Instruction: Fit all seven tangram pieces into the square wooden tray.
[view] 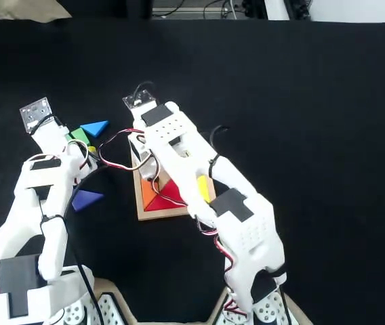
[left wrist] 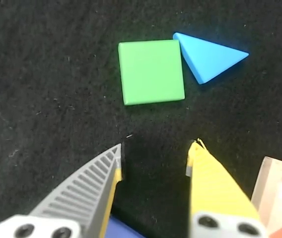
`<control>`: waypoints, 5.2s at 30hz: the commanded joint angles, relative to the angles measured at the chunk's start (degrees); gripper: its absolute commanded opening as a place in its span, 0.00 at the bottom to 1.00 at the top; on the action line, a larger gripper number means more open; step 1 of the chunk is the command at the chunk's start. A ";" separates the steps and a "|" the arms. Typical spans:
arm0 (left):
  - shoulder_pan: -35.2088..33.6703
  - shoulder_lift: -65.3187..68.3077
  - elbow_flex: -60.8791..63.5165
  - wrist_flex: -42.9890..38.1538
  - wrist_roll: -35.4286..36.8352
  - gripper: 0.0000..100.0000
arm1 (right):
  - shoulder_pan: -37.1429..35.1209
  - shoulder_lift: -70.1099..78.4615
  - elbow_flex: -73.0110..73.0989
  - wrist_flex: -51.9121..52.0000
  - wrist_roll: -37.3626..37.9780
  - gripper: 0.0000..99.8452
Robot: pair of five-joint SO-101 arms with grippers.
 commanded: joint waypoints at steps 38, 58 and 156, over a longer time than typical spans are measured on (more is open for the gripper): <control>-9.89 -2.20 -11.65 15.30 -0.35 0.22 | 15.47 -17.71 16.84 -14.95 9.05 0.01; -14.11 9.32 -25.89 40.79 -59.96 0.22 | 22.07 -25.01 25.89 -23.91 9.32 0.01; 3.03 9.76 -13.14 26.29 -40.62 0.29 | 20.48 -24.48 28.09 -26.29 12.22 0.01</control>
